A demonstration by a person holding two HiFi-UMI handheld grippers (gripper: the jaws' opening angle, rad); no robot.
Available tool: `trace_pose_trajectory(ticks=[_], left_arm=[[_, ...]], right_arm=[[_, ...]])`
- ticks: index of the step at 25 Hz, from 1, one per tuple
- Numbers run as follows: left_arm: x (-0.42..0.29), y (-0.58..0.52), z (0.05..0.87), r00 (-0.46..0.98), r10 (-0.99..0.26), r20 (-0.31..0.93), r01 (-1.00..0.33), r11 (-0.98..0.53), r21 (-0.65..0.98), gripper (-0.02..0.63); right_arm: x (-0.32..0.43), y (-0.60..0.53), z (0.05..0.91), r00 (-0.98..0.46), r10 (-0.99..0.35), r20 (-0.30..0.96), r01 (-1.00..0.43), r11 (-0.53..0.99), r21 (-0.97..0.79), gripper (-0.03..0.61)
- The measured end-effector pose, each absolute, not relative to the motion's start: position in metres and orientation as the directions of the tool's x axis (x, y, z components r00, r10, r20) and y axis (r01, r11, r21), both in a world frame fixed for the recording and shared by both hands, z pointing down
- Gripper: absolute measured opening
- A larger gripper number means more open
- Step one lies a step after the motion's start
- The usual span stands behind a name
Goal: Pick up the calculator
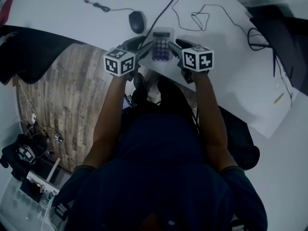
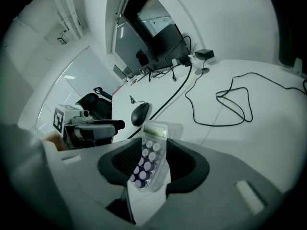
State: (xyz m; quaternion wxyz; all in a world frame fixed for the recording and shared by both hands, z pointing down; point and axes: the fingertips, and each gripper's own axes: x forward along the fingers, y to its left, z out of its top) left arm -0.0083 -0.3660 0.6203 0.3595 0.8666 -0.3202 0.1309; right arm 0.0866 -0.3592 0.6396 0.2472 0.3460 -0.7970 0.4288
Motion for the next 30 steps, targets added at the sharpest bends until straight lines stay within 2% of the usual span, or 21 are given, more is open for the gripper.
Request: trace_pose_trajectory(ticks=[11,17,23,30], left_arm=[[0.000,-0.364,0.656,0.748,-0.418,0.516,-0.664,-0.485,0.570,0.192],[0.008,-0.363,0.669,0.750,-0.340,0.567,-0.657,-0.486,0.577,0.192],[0.008,-0.364,0.673,0.739,-0.321,0.593,-0.667,-0.474,0.575,0.141],[0.009,-0.362,0.669,0.724,-0.337,0.602,-0.680,-0.500,0.537,0.129]], right_arm=[[0.076,-0.353,0.670,-0.670,-0.280,0.688,-0.738,0.354,-0.574,0.161],[0.070,-0.353,0.677,-0.694,-0.269,0.667,-0.718,0.323,-0.617,0.161],[0.071,-0.354,0.678,-0.708,-0.289,0.645,-0.706,0.280,-0.650,0.160],[0.074,-0.350,0.676,-0.680,-0.320,0.660,-0.732,0.253,-0.633,0.158]])
